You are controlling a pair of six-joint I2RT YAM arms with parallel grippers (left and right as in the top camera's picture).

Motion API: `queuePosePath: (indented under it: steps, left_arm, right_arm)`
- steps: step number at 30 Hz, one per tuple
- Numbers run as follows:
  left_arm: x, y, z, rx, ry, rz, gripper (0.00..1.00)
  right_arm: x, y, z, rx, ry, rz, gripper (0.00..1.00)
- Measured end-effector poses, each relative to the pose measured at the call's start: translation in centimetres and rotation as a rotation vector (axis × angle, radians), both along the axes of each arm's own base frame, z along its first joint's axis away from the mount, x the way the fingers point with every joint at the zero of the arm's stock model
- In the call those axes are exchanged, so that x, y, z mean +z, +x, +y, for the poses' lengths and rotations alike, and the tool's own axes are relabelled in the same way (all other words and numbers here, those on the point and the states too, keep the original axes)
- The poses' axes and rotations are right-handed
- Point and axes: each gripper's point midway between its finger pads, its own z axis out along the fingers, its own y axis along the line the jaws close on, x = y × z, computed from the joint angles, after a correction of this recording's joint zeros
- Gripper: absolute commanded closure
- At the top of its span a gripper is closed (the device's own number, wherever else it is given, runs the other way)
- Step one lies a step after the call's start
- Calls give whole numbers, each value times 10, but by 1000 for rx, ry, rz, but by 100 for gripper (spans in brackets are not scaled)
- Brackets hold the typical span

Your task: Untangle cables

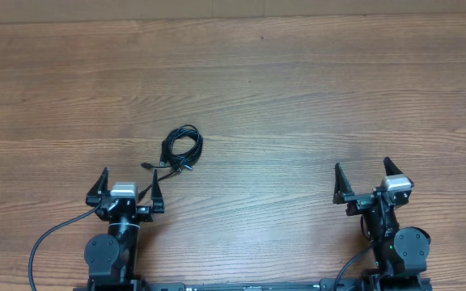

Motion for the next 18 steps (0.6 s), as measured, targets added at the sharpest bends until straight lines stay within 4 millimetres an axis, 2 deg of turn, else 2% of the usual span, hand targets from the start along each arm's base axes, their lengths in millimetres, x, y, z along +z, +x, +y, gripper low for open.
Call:
queuePosePath:
  steps: [18]
  left_arm:
    - [0, 0, -5, -27, -2, -2, 0]
  right_arm:
    - [0, 0, 0, 0, 0, 0, 0]
